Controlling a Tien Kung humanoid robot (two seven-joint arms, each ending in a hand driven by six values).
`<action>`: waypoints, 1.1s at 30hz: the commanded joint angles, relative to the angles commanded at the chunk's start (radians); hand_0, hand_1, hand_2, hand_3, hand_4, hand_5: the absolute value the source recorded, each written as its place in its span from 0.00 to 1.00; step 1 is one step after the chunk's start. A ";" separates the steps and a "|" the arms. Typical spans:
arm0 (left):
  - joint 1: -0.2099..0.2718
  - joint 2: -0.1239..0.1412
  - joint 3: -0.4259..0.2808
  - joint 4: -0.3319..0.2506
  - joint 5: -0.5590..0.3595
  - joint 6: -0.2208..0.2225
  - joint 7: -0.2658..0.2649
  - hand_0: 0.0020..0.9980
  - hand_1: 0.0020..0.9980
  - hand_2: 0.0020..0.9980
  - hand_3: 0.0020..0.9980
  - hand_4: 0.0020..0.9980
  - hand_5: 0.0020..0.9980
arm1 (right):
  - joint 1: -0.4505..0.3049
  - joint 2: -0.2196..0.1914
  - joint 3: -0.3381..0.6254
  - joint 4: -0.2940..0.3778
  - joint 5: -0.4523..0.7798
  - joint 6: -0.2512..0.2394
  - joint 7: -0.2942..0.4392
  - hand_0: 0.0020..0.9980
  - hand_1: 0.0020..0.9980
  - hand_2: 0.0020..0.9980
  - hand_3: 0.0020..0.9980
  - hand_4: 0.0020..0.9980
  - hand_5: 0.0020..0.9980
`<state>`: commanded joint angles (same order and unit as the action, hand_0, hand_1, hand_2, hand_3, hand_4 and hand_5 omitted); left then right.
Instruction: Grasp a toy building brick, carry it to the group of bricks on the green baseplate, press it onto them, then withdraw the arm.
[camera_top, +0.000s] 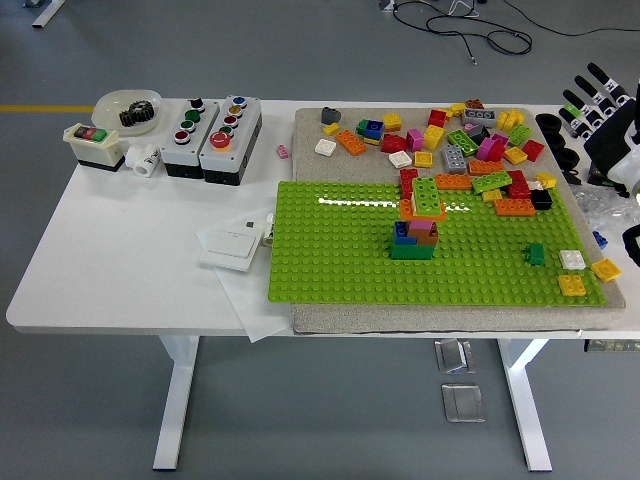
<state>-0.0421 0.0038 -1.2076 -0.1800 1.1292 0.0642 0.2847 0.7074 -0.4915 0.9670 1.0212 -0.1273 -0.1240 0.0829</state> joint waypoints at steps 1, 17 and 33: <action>0.000 0.000 0.001 0.000 -0.002 0.000 -0.001 0.87 0.79 0.79 0.61 0.68 0.61 | 0.000 0.000 0.000 -0.001 0.000 0.000 0.000 0.98 0.88 0.90 0.90 1.00 1.00; -0.001 -0.003 0.011 0.000 -0.027 0.006 -0.008 0.86 0.79 0.79 0.61 0.68 0.61 | 0.001 -0.002 -0.002 -0.012 -0.009 0.019 -0.013 0.98 0.88 0.89 0.89 1.00 1.00; -0.006 -0.003 0.009 0.000 -0.027 0.002 -0.007 0.86 0.79 0.79 0.61 0.68 0.61 | 0.003 -0.004 -0.004 -0.013 -0.034 0.023 -0.012 0.97 0.87 0.89 0.88 1.00 1.00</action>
<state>-0.0481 0.0005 -1.1986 -0.1800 1.1018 0.0661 0.2776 0.7106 -0.4955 0.9631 1.0081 -0.1614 -0.1010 0.0706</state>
